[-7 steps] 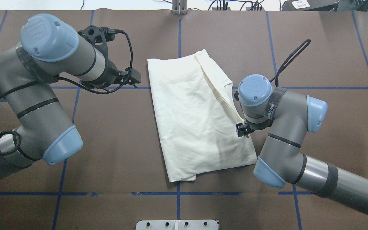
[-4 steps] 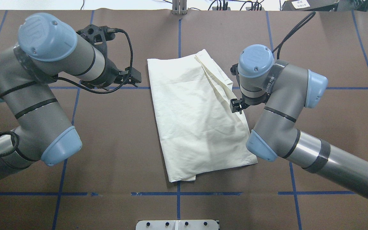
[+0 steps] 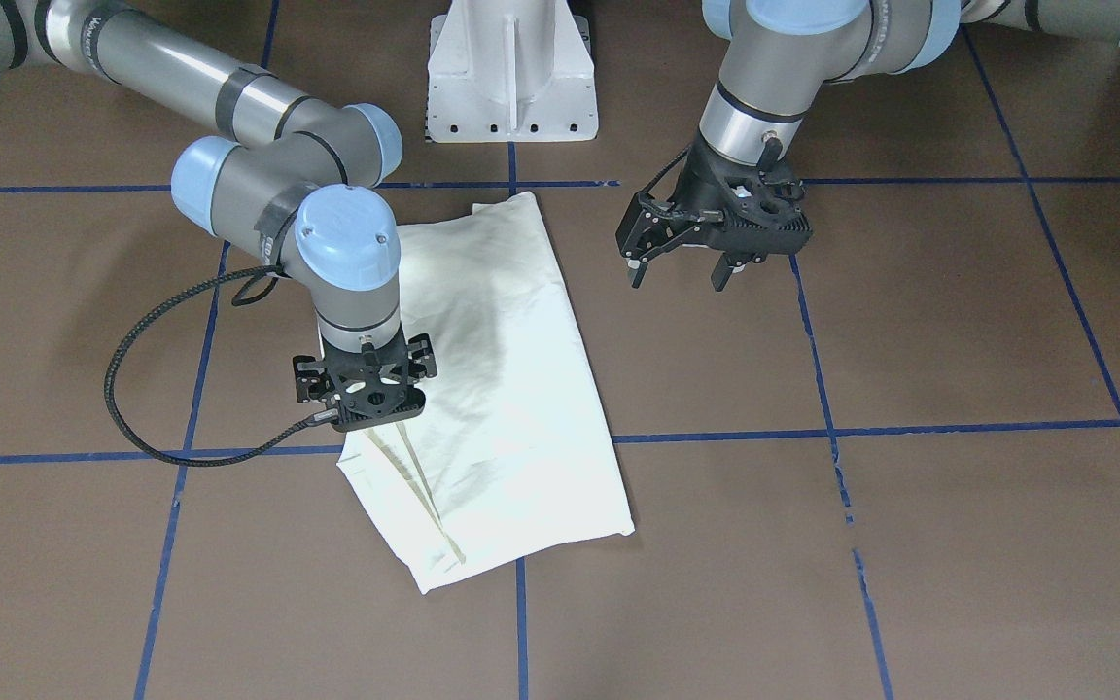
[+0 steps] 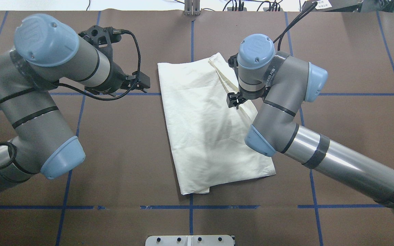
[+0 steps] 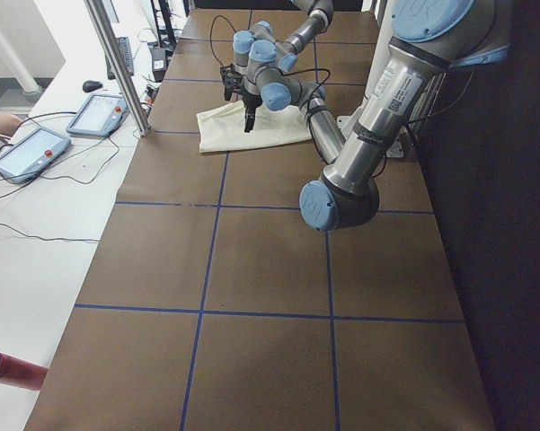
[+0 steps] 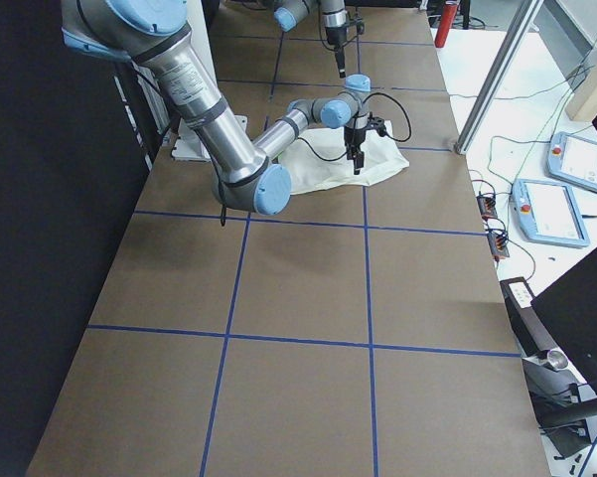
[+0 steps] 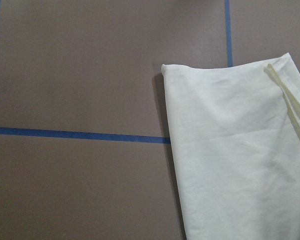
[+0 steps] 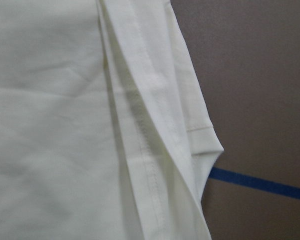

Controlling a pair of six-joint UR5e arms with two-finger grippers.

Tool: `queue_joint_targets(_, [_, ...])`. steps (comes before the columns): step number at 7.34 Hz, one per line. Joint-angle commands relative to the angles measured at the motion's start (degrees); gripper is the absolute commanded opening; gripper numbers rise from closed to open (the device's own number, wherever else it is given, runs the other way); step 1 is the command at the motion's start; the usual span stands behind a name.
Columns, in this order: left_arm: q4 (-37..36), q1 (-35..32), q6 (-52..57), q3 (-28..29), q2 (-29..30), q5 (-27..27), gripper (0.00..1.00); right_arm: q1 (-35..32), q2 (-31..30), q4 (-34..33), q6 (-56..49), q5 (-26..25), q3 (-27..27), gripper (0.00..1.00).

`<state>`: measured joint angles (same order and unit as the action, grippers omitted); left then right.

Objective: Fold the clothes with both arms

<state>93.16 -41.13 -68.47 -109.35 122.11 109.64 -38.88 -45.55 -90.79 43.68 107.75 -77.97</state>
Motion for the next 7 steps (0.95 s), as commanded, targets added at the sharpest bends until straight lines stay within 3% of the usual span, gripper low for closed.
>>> queue_joint_targets(1, [0.0, 0.0, 0.0, -0.07, 0.41, -0.04, 1.0, -0.58, 1.78, 2.28, -1.91, 0.09, 4.93, 1.0])
queue_joint_targets(7, [0.09, 0.0, -0.09, -0.08, 0.5, 0.14, 1.0, -2.33, 1.6, 2.28, -4.38, 0.88, 7.31, 1.0])
